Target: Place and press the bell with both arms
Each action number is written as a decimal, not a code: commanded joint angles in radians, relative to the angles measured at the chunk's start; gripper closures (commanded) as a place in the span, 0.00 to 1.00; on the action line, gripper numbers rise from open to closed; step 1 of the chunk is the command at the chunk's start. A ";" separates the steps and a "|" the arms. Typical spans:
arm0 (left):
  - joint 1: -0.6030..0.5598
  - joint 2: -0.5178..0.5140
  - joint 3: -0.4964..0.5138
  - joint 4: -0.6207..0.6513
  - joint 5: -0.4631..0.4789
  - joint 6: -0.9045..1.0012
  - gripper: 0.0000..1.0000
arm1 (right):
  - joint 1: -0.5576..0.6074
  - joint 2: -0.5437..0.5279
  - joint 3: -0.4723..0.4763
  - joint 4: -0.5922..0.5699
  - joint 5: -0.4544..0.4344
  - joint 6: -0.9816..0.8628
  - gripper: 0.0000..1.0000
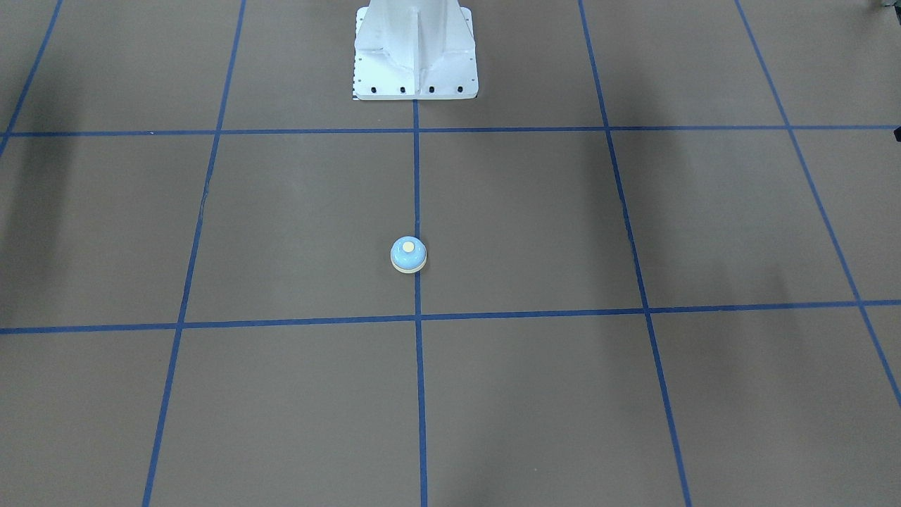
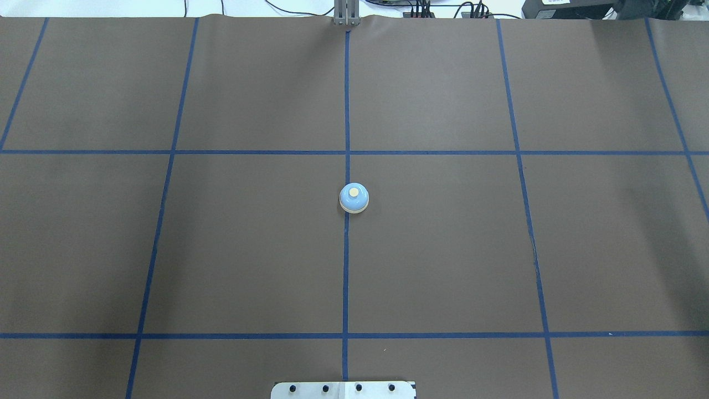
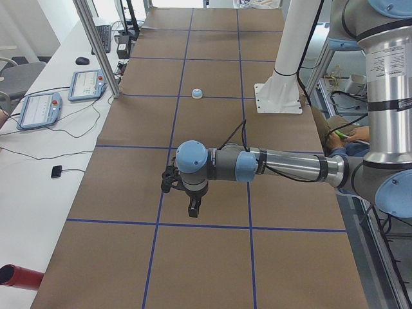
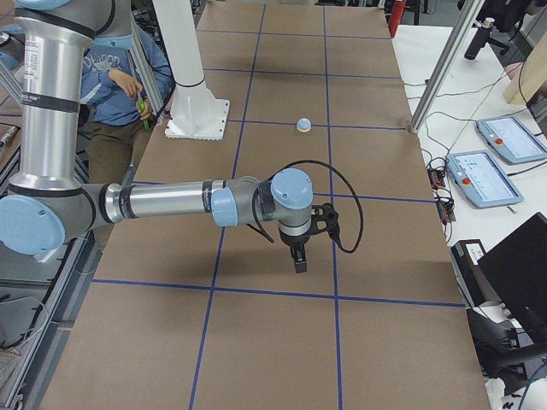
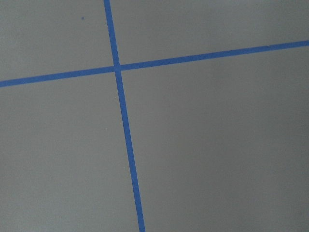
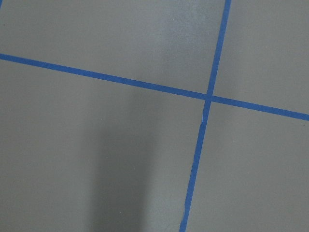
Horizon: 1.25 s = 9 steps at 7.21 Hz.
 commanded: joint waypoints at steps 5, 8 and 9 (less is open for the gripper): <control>-0.008 0.002 0.006 -0.034 0.144 -0.001 0.00 | -0.088 0.012 0.001 -0.001 -0.183 0.003 0.00; -0.006 0.000 -0.009 -0.035 0.133 0.006 0.00 | -0.088 0.011 -0.004 -0.002 -0.105 0.002 0.00; -0.006 0.000 -0.008 -0.035 0.133 0.006 0.00 | -0.088 0.008 -0.004 -0.001 -0.102 0.002 0.00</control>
